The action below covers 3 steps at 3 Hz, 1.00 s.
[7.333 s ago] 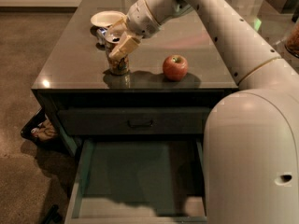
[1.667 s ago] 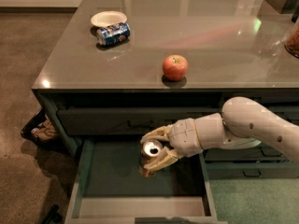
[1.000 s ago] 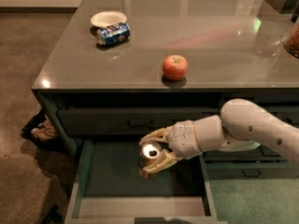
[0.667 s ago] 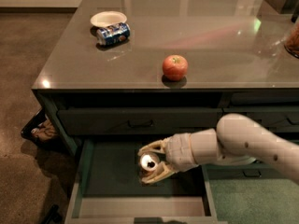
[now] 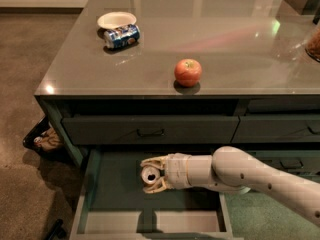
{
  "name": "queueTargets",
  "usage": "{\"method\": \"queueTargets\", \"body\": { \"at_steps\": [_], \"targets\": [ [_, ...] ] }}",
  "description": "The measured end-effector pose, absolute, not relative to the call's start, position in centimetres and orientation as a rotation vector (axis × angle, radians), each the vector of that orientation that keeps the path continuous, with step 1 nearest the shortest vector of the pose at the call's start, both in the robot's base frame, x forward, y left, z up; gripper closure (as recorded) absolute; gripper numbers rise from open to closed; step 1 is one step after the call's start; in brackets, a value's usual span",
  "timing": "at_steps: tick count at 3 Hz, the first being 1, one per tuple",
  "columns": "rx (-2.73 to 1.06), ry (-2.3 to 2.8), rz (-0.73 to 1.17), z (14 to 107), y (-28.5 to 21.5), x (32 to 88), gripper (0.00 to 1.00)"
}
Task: Place orange can into middle drawer
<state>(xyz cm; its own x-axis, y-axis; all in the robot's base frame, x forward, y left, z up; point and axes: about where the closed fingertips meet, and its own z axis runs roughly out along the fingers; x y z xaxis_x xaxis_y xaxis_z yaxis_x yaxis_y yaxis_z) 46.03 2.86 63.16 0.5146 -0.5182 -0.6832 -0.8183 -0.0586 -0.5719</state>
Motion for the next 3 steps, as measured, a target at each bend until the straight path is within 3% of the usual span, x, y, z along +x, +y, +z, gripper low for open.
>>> {"method": "queueTargets", "body": {
  "at_steps": [1,3],
  "targets": [
    [-1.675,1.164,0.281,62.0,2.6,48.3,1.0],
    [-1.668,1.201,0.317,59.7,2.8,48.6,1.0]
  ]
}}
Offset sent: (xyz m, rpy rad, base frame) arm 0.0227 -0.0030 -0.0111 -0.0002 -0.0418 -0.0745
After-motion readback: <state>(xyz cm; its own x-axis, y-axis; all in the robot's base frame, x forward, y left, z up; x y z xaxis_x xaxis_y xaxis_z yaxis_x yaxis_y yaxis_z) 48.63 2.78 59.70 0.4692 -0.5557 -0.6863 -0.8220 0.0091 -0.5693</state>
